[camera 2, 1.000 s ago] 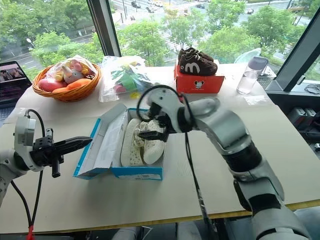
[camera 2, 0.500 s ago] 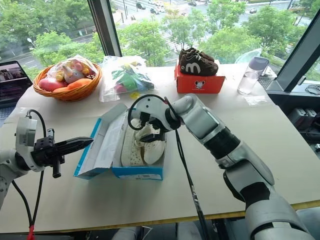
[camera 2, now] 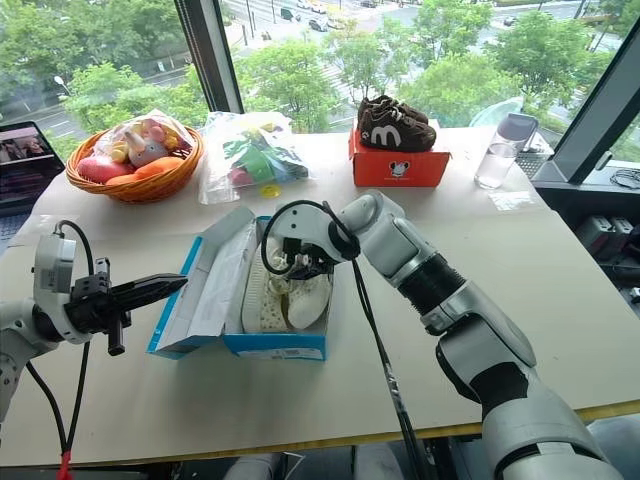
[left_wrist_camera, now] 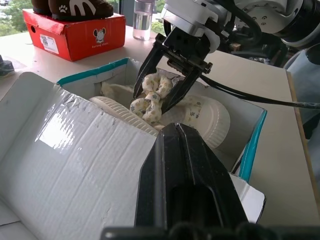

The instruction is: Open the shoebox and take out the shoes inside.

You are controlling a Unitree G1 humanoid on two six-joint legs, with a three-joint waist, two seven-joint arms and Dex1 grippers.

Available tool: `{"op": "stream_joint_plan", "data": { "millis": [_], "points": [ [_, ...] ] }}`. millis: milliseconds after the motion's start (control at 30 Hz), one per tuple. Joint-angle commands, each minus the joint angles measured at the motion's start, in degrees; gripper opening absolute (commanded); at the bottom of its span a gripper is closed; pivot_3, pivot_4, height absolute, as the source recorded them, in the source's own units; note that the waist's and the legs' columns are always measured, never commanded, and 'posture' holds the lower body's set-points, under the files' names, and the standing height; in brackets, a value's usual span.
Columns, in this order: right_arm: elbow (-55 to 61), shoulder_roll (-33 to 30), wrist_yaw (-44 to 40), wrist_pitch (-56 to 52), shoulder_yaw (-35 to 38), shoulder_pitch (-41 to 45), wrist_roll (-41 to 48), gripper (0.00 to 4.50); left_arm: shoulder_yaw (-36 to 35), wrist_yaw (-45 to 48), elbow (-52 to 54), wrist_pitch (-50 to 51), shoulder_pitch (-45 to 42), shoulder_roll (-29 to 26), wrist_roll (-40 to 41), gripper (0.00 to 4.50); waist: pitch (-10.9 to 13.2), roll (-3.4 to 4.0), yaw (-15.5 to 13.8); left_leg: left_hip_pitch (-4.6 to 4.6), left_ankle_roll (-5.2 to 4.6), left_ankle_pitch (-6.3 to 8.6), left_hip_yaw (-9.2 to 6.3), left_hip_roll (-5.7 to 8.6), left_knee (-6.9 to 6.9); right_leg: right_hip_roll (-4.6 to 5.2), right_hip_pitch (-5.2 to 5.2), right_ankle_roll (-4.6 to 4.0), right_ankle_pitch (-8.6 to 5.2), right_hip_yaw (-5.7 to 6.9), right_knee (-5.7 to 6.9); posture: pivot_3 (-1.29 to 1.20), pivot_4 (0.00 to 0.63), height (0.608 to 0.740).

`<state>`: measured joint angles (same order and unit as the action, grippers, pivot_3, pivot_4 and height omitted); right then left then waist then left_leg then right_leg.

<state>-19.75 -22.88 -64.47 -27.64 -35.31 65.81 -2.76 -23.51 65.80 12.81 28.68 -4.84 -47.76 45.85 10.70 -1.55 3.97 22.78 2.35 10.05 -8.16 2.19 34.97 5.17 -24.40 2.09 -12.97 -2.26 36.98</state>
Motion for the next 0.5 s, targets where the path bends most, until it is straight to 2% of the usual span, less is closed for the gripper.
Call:
{"op": "stream_joint_plan", "data": {
  "millis": [33, 300, 367, 500],
  "points": [
    [0.6, 0.1, -0.9, 1.2, 1.2, -0.1, -1.4, 0.72, -0.5, 0.0, 1.7, -0.9, -0.7, -0.3, 0.1, 0.00, 0.0, 0.00, 0.0, 0.00, 0.00, 0.00, 0.00, 0.00, 0.00, 0.00, 0.00, 0.00, 0.00, 0.00, 0.00, 0.00, 0.150, 0.740],
    [1.7, 0.7, -2.1, 0.2, 1.7, -1.2, -1.7, 0.72, -0.1, -0.2, 1.2, -1.4, -1.3, 0.0, -0.8, 0.00, 0.0, 0.00, 0.0, -0.01, 0.00, 0.00, 0.00, 0.00, 0.00, 0.00, 0.01, 0.00, 0.00, 0.00, 0.00, 0.00, 0.150, 0.740],
    [2.4, 0.9, -2.3, 0.0, 2.2, -1.6, -1.5, 0.29, -0.1, -0.2, 1.2, -1.3, -1.3, 0.1, -0.9, 0.00, 0.0, 0.00, 0.0, -0.01, 0.00, 0.00, 0.00, 0.00, 0.00, 0.00, 0.01, 0.00, 0.00, 0.00, 0.00, 0.00, 0.150, 0.740],
    [3.5, 1.3, -2.7, -0.8, 2.6, -2.2, -1.5, 0.07, 0.0, -0.2, 1.2, -1.4, -1.3, 0.1, -1.2, 0.00, 0.0, 0.00, 0.0, -0.01, 0.01, 0.00, 0.00, 0.00, 0.00, 0.00, 0.01, 0.00, 0.00, 0.00, 0.00, 0.00, 0.150, 0.740]
  ]
}}
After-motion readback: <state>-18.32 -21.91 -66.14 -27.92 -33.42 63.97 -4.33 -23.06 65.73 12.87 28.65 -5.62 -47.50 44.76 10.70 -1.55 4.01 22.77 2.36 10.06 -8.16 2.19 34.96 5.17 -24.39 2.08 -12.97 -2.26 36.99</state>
